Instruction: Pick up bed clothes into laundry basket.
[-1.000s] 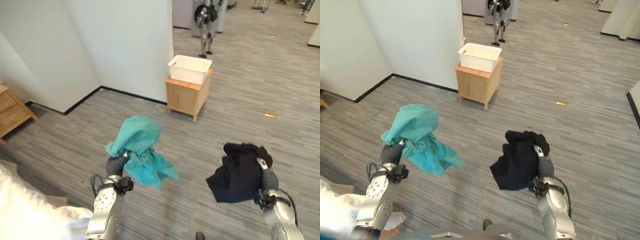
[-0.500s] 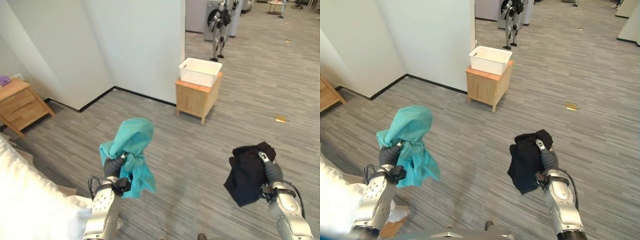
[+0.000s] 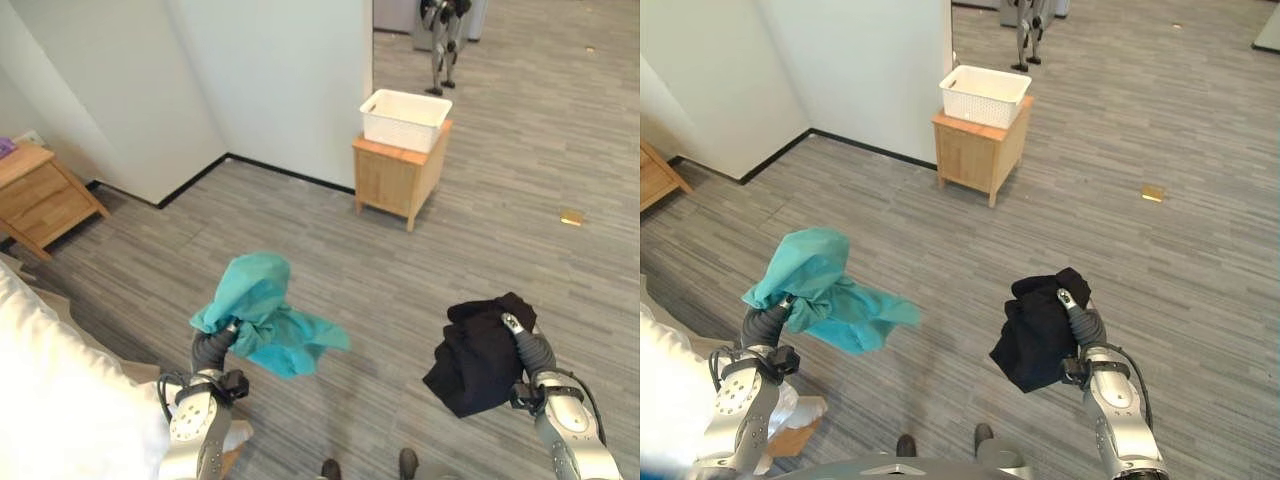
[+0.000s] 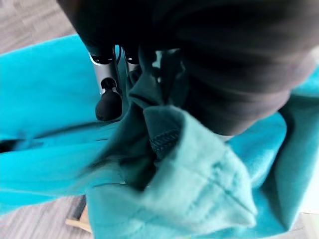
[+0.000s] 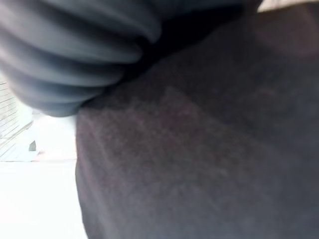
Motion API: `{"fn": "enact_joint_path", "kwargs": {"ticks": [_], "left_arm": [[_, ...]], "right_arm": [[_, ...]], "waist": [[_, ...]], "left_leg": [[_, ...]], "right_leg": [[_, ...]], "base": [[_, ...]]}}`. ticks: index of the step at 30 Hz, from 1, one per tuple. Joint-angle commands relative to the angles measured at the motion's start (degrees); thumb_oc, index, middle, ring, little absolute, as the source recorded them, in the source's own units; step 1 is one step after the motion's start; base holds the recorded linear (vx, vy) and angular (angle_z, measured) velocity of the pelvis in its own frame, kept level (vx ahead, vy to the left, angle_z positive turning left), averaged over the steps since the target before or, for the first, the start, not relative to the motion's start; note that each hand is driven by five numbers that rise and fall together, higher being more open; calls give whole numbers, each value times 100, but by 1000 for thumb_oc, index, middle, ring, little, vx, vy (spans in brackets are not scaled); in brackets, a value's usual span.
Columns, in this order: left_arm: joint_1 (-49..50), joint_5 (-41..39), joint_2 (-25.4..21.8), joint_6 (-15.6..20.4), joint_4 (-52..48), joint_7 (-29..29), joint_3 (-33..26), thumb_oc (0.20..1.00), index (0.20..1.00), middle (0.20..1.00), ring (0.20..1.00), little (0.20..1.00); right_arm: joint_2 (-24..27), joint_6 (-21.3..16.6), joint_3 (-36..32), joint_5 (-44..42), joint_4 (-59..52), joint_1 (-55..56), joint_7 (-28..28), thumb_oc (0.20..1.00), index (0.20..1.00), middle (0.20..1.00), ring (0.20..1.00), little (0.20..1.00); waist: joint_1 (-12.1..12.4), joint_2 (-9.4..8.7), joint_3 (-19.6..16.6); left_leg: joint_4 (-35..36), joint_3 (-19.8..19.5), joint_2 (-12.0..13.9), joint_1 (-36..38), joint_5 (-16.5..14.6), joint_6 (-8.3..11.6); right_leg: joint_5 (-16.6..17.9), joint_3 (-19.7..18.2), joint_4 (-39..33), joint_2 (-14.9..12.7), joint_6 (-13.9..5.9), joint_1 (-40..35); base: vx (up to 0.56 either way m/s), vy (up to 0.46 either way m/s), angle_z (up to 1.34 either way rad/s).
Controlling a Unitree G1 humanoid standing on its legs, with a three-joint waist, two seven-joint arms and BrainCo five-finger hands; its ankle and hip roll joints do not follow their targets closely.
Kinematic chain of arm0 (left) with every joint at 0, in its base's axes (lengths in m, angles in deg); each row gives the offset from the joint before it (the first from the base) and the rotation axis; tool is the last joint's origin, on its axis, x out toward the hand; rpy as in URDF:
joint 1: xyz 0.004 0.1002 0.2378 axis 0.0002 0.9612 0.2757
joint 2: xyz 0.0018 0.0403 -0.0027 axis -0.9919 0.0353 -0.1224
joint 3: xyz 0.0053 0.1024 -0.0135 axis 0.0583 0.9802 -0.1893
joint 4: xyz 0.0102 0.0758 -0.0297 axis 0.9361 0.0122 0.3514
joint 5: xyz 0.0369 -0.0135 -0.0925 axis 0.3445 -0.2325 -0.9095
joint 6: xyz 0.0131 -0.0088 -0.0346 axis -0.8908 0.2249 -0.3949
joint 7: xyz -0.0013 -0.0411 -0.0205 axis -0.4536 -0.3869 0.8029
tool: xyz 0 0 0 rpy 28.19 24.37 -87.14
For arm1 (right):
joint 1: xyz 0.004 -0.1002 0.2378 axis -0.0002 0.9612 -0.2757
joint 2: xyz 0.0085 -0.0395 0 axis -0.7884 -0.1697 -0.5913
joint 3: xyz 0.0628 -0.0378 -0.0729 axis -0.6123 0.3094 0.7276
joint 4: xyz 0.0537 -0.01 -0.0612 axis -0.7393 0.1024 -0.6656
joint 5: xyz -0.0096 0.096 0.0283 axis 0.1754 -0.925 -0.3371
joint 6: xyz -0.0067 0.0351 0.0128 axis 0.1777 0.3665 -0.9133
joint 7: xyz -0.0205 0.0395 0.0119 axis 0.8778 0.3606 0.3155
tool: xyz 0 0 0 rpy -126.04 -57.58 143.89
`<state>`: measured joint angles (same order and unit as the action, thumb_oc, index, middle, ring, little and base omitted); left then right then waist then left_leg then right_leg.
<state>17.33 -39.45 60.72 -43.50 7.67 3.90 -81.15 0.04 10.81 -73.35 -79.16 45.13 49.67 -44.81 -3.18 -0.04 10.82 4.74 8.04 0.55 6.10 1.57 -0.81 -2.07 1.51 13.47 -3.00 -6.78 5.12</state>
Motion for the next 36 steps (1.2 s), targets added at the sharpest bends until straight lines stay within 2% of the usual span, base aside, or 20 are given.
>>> {"fn": "enact_joint_path", "kwargs": {"ticks": [1,3,4,6,8,10,12,15,17,18,19,20,22,24,25,26,27,32,34,36], "left_arm": [[-350,508,-496,401,-221,6,-248,200,200,200,200,200],[-420,620,-572,424,-192,59,-236,200,200,200,200,200],[-442,611,-576,450,-185,107,-278,200,200,200,200,200],[-443,498,-579,503,-150,235,-393,200,200,200,200,200],[-489,434,-571,526,-78,342,-441,200,200,200,200,200],[-507,434,-628,551,-2,355,-480,200,200,200,200,200],[-497,462,-636,565,5,377,-489,200,200,200,200,200],[-628,471,-586,638,9,413,-446,200,200,200,200,200],[-643,219,-527,679,10,382,-483,200,200,200,200,200],[-650,58,-462,704,0,366,-495,200,200,200,200,200],[-682,-130,-359,724,-1,372,-522,200,200,200,200,200],[-682,-300,-310,705,-11,301,-536,200,200,200,200,200],[-642,-365,-309,656,-107,249,-529,200,200,200,200,200],[-715,-378,-283,643,-120,272,-506,200,200,200,200,200],[-851,-384,-301,644,-32,281,-432,200,200,200,200,200],[-861,-384,-303,648,-24,282,-424,200,200,200,200,200],[-871,-356,-328,701,28,272,-347,200,200,200,200,200],[-723,-313,-298,691,-6,213,-446,200,200,200,200,200],[-737,-299,-277,693,-4,198,-465,200,200,200,200,200],[-781,-279,-295,697,50,201,-394,200,200,200,200,200]], "right_arm": [[25,-371,-110,194,-533,-220,-94,200,200,200,200,200],[7,-399,-146,229,-554,-215,-46,200,200,200,200,200],[-3,-423,-183,256,-556,-199,-15,200,200,200,200,200],[-3,-468,-316,279,-508,-139,171,200,200,200,200,200],[-19,-539,-428,147,-377,-184,385,200,200,200,200,200],[22,-540,-575,146,-407,-164,450,200,200,200,200,200],[93,-565,-740,245,-363,-112,518,200,200,200,200,200],[213,-662,-877,258,-32,-234,701,200,200,200,200,200],[202,-678,-866,-39,36,-287,703,200,200,200,200,200],[228,-725,-861,-198,85,-303,685,200,200,200,200,200],[214,-827,-862,-402,88,-330,661,200,200,200,200,200],[225,-823,-869,-526,79,-296,630,200,200,200,200,200],[311,-832,-952,-536,121,-220,654,200,200,200,200,200],[370,-819,-1036,-514,108,-235,743,200,200,200,200,200],[415,-820,-1139,-570,50,-259,823,200,200,200,200,200],[413,-817,-1148,-571,47,-256,822,200,200,200,200,200],[527,-872,-1172,-584,17,-291,762,200,200,200,200,200],[532,-815,-1163,-542,6,-364,656,200,200,200,200,200],[412,-814,-1243,-571,69,-343,697,200,200,200,200,200],[403,-826,-1240,-566,104,-333,718,200,200,200,200,200]], "waist": [[-58,19,235],[-140,44,269],[-177,18,257],[-297,-25,210],[-451,-34,215],[-565,-33,214],[-609,-56,155],[-636,-20,50],[-680,97,-22],[-670,84,-29],[-654,14,-22],[-636,-57,-6],[-528,-187,94],[-481,-206,171],[-394,-265,226],[-398,-265,226],[-257,-186,186],[-125,-266,163],[-150,-211,40],[-118,-169,15]], "left_leg": [[-519,-118,-49,145,-781,-338],[-445,-137,-13,341,-836,-299],[-397,-112,-28,441,-884,-252],[-275,-149,-21,676,-1015,-90],[-162,-230,71,892,-1111,71],[-46,-255,194,1115,-1173,228],[-22,-295,262,1277,-1273,305],[-286,-357,442,1272,-1345,412],[-1089,-366,863,1091,-817,626],[-1649,-393,964,777,-441,663],[-2573,-197,1167,469,5,691],[-3168,-23,1321,224,186,636],[-3982,100,1439,-251,290,501],[-3952,179,1470,-532,217,470],[-3595,348,1400,-1098,52,507],[-3599,341,1392,-1104,44,501],[-2448,247,1226,-1298,219,608],[-2233,-133,990,-1156,292,741],[-1569,-42,1121,-1117,319,768],[-1086,-94,1086,-1084,281,757]], "right_leg": [[716,202,2174,-723,-363,981],[786,254,2223,-785,-376,1319],[770,344,1900,-857,-359,1442],[780,549,879,-1006,-362,1529],[982,580,-260,-919,-426,1485],[1236,587,-989,-883,-542,1553],[1315,560,-1146,-864,-561,1531],[1302,586,-866,-782,-419,1480],[889,670,-389,-579,-180,1512],[785,728,-357,-548,-43,1394],[677,831,-379,-485,100,1119],[528,945,-467,-386,264,831],[233,983,-602,-252,511,400],[151,956,-656,-255,530,210],[41,965,-746,-338,476,-102],[35,975,-745,-347,469,-104],[9,905,-787,-326,364,-214],[79,753,-958,-377,313,-376],[39,759,-1177,-449,200,-564],[-28,727,-1232,-529,133,-639]], "base": [[114,95,-43],[216,31,-23],[313,-31,0],[360,-115,3],[372,-184,1],[354,-195,2],[336,-206,19],[297,-235,36],[347,-309,-6],[335,-392,-8],[332,-452,12],[394,-520,17],[371,-448,19],[272,-204,4],[213,-81,26],[497,-45,41],[297,37,39],[231,42,-14],[288,143,-29],[220,175,-2]]}}
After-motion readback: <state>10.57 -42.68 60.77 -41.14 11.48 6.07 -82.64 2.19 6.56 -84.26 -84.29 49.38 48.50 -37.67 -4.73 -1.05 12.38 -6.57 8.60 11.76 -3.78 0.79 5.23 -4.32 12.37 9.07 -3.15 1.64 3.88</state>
